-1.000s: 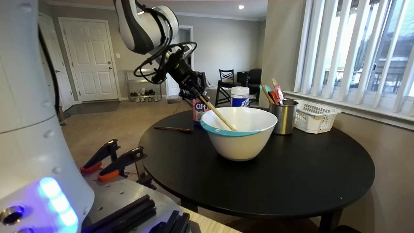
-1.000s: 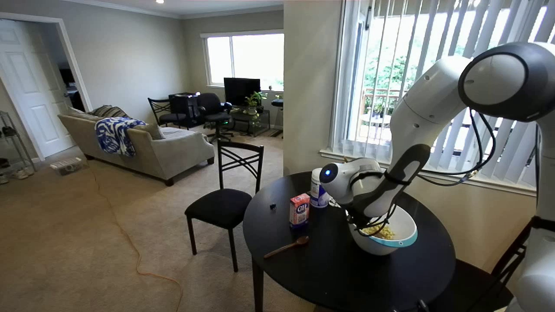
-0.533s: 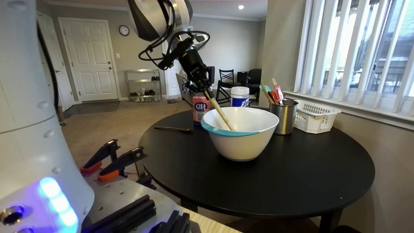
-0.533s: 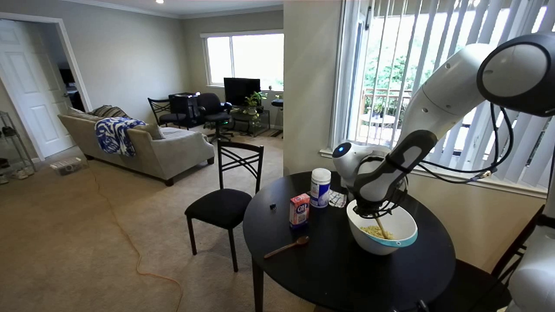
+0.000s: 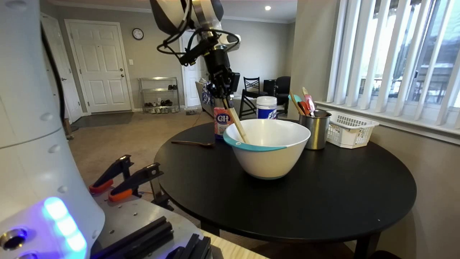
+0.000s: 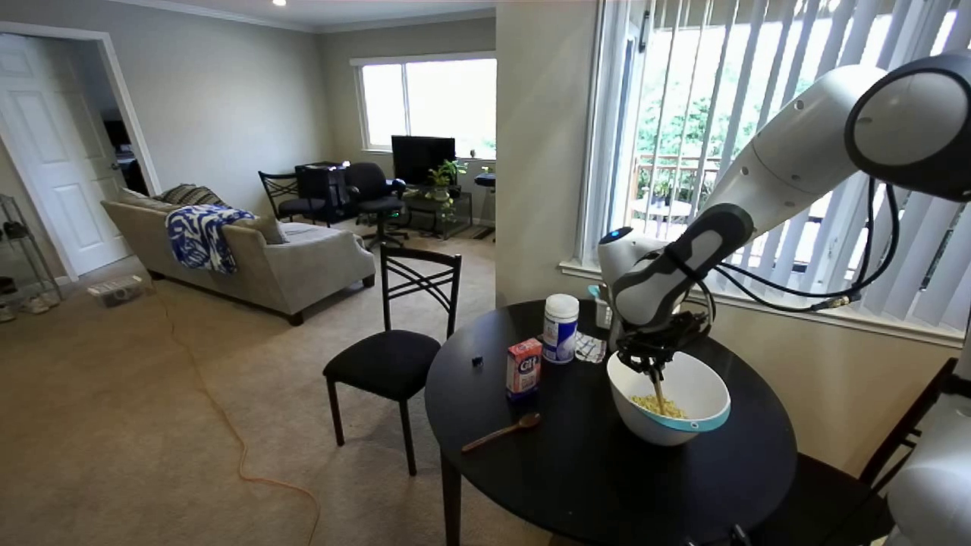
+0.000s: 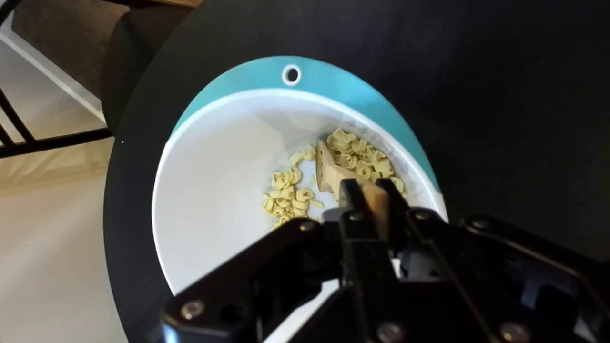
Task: Use the wooden fork to stir in the bowl
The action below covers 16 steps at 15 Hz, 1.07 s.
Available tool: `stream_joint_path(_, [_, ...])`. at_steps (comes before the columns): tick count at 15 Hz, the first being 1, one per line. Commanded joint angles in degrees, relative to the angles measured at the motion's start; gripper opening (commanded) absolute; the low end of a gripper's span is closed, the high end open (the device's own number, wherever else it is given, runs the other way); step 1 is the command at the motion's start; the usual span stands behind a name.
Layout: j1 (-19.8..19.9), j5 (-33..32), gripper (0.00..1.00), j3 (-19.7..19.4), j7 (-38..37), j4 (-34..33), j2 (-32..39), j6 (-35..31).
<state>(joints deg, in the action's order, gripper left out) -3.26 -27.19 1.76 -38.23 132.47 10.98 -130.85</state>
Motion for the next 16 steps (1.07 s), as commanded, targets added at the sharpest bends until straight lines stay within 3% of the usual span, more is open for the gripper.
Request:
stream_joint_path(1, [-0.7,3.8,0.03,-0.7,2.0,1.5,-2.3,-0.6])
stream_joint_path(5, [-1.2,1.9,0.03,-1.3,-0.6,2.3,-5.2,-0.8])
stream_joint_path(11, [-0.9,8.0,0.03,-1.5,-3.6,0.7,-6.6,0.5])
stream_joint_path(16, [-1.5,-0.4,0.03,-1.0,-8.8,-0.3,-11.2,1.4])
